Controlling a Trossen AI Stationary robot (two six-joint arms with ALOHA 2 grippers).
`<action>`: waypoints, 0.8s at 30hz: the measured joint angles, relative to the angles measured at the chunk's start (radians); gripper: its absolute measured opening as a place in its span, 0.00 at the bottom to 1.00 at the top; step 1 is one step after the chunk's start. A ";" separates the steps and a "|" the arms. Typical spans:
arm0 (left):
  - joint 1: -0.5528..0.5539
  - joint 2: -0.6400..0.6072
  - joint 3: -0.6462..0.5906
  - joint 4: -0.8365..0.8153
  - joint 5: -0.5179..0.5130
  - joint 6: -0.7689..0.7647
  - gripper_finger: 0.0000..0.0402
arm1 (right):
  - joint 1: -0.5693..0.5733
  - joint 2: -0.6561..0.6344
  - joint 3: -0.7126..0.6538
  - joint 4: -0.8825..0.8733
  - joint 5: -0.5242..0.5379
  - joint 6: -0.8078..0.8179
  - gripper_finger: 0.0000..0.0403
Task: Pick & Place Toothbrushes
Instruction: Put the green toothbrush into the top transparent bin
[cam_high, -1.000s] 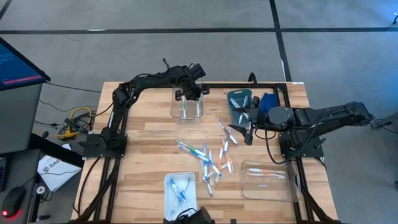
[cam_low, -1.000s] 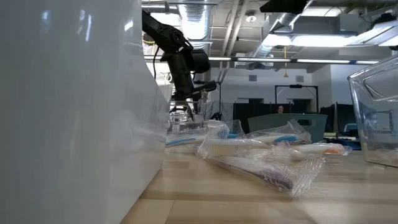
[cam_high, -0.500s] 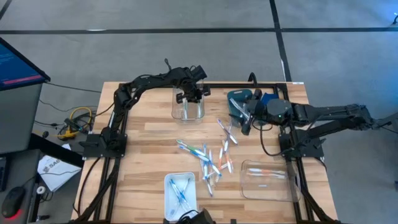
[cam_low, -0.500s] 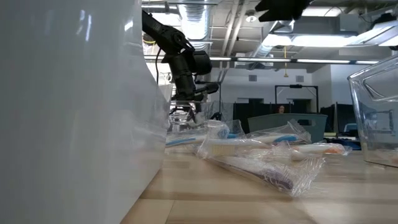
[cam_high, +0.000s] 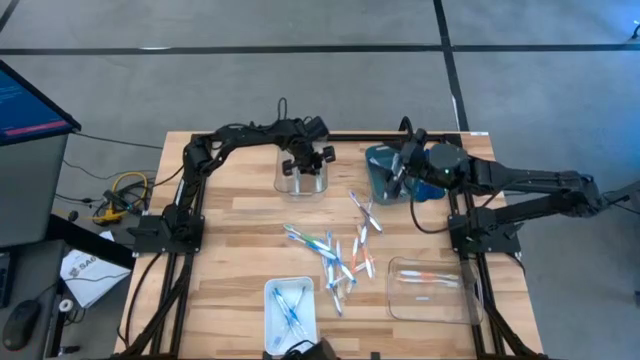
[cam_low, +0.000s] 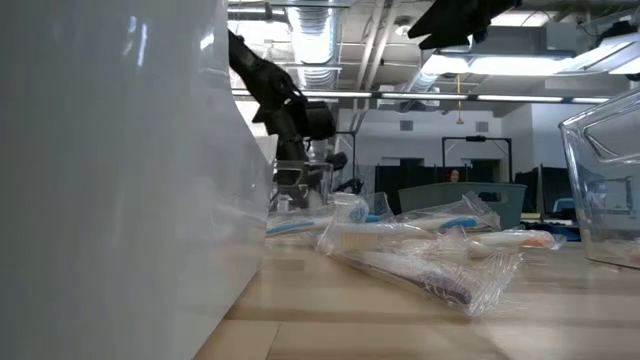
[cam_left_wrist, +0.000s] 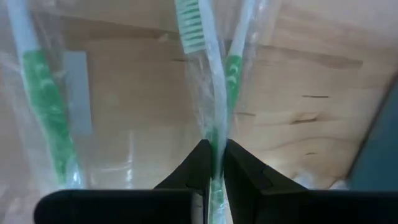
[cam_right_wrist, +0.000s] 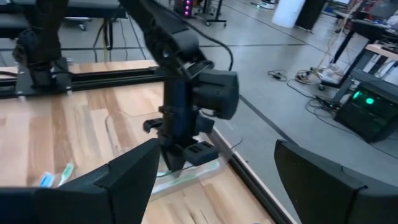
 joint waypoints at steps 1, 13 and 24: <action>0.000 -0.001 -0.013 0.020 0.008 -0.002 0.06 | -0.005 0.000 0.000 0.000 0.000 0.000 0.77; 0.005 -0.001 -0.026 0.042 0.028 0.001 0.06 | -0.019 0.000 0.000 0.003 0.000 0.006 0.77; 0.003 -0.001 -0.026 0.043 0.040 0.032 0.23 | -0.015 0.000 0.000 -0.005 0.000 0.008 0.77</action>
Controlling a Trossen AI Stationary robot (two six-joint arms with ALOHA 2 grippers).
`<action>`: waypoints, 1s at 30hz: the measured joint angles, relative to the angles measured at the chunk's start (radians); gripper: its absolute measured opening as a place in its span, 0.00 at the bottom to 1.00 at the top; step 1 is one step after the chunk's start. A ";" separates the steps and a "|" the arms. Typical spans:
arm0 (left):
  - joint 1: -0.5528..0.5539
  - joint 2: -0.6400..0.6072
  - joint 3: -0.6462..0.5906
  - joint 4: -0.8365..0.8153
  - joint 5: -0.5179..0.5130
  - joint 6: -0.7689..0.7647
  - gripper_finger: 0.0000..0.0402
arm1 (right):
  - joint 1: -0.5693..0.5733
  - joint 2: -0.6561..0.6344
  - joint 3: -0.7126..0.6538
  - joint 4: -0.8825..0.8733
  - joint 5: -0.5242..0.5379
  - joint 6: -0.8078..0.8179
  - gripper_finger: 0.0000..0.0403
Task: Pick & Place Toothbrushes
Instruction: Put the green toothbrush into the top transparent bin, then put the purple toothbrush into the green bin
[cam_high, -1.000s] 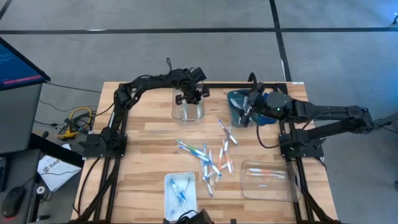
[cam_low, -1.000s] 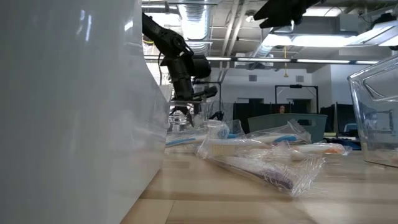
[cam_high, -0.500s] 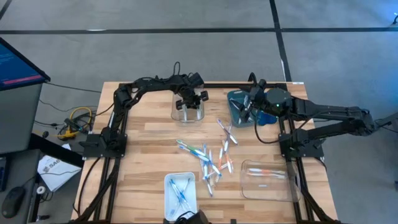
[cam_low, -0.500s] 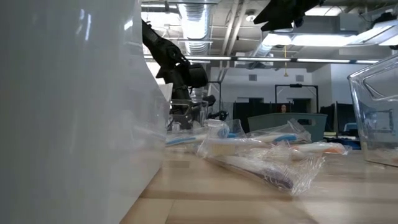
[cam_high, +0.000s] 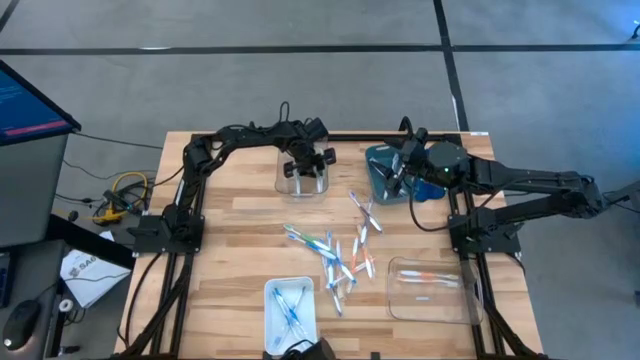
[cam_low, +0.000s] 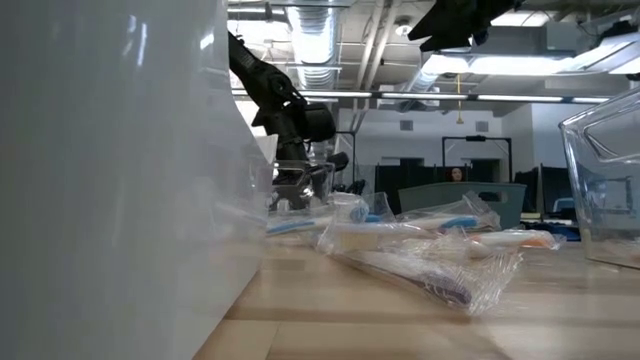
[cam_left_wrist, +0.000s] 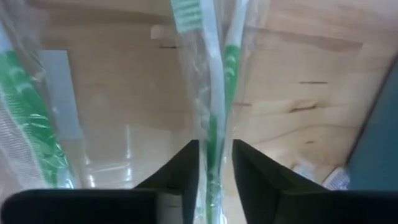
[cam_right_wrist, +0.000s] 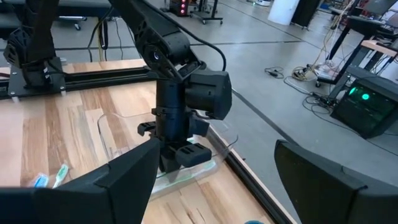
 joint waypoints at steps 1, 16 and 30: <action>0.000 0.000 0.000 0.000 0.002 0.000 0.25 | 0.000 0.000 0.000 0.000 0.000 0.000 0.77; -0.003 0.000 0.000 0.000 0.045 -0.013 0.54 | 0.000 0.000 0.000 -0.015 0.000 0.000 0.77; -0.003 -0.095 0.000 -0.027 0.019 -0.032 0.54 | 0.001 0.000 0.000 -0.018 -0.001 0.000 0.77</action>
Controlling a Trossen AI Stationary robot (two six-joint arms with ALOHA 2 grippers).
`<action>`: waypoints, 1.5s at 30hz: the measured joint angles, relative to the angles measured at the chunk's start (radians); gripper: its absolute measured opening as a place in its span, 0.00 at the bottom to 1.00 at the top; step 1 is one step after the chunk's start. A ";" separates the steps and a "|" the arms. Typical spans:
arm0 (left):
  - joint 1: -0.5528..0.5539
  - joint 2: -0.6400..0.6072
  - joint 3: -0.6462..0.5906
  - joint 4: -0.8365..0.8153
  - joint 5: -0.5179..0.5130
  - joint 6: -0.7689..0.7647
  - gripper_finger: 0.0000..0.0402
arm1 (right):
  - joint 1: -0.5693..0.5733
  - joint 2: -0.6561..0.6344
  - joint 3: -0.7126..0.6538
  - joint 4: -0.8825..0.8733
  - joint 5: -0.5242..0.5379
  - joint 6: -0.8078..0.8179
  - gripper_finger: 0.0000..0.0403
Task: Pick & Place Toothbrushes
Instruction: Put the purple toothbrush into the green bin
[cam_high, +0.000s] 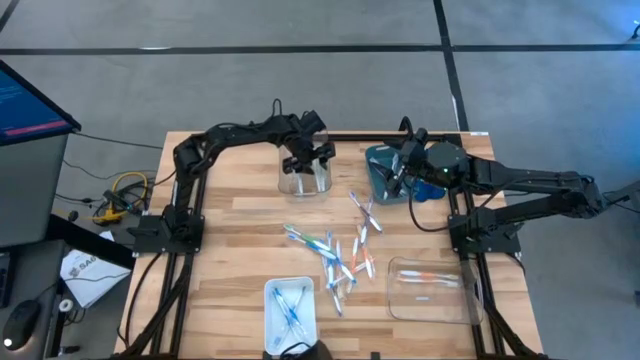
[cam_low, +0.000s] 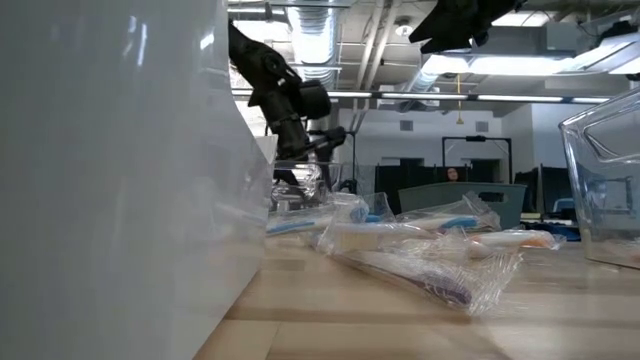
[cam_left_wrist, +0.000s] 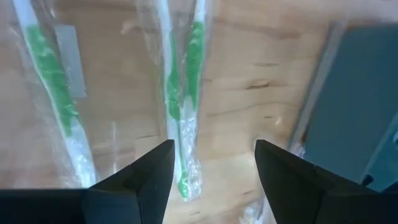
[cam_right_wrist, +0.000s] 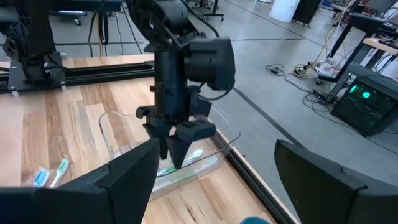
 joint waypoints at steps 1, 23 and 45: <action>0.000 -0.007 0.000 0.000 -0.009 0.000 0.54 | 0.000 0.000 0.000 0.000 -0.002 0.000 0.77; 0.000 -0.021 0.000 -0.069 0.029 0.023 0.54 | 0.000 0.000 0.000 -0.002 -0.007 0.000 0.77; 0.004 -0.117 0.000 -0.090 0.009 0.032 0.54 | 0.000 0.000 0.000 -0.002 -0.007 0.000 0.77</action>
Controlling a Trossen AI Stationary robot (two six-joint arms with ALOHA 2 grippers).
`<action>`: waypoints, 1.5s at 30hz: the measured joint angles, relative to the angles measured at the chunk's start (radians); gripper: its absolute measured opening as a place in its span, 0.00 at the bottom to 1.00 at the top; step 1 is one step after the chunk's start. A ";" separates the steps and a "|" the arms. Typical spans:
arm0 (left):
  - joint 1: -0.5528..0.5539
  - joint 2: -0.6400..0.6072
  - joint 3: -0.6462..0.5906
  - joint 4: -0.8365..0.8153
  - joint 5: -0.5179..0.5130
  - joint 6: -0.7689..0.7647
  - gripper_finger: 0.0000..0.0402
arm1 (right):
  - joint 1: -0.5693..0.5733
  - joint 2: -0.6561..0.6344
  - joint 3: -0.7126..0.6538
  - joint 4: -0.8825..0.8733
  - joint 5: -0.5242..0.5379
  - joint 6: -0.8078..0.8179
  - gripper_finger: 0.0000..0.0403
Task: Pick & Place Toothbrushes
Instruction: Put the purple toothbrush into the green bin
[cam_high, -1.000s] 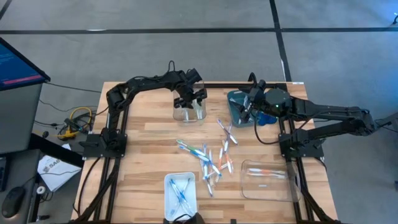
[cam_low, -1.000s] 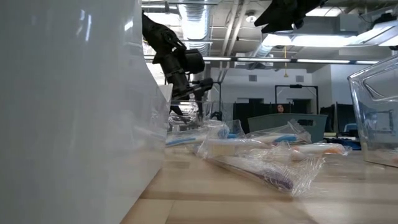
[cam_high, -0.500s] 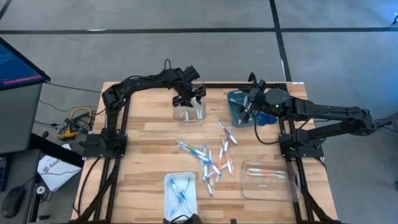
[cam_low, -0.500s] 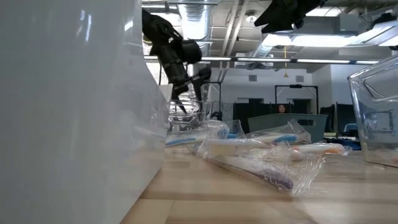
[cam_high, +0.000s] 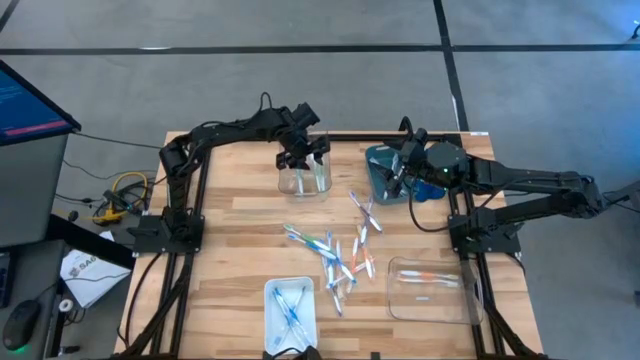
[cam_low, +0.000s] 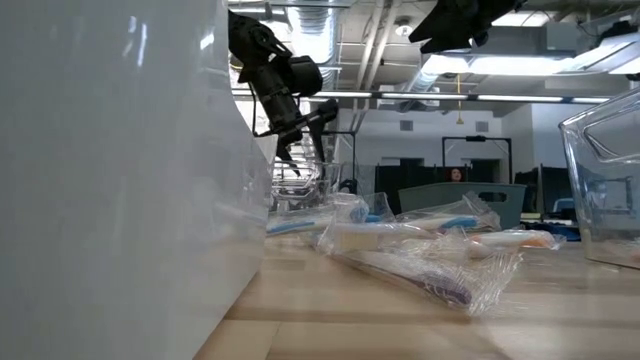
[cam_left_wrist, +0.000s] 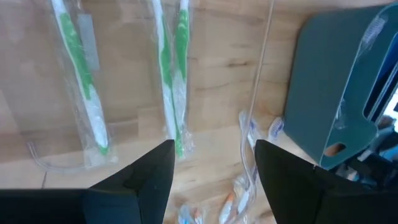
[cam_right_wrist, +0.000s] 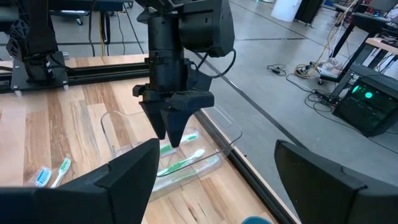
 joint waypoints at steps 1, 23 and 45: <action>0.000 0.000 0.000 -0.004 0.013 0.000 0.54 | 0.000 0.000 0.000 0.000 0.000 0.000 0.77; 0.007 -0.059 0.000 -0.023 0.118 0.008 0.54 | 0.000 0.000 0.000 0.000 0.000 0.000 0.77; 0.003 -0.384 0.000 -0.098 -0.105 0.375 0.54 | 0.000 0.000 0.000 0.001 0.000 0.000 0.77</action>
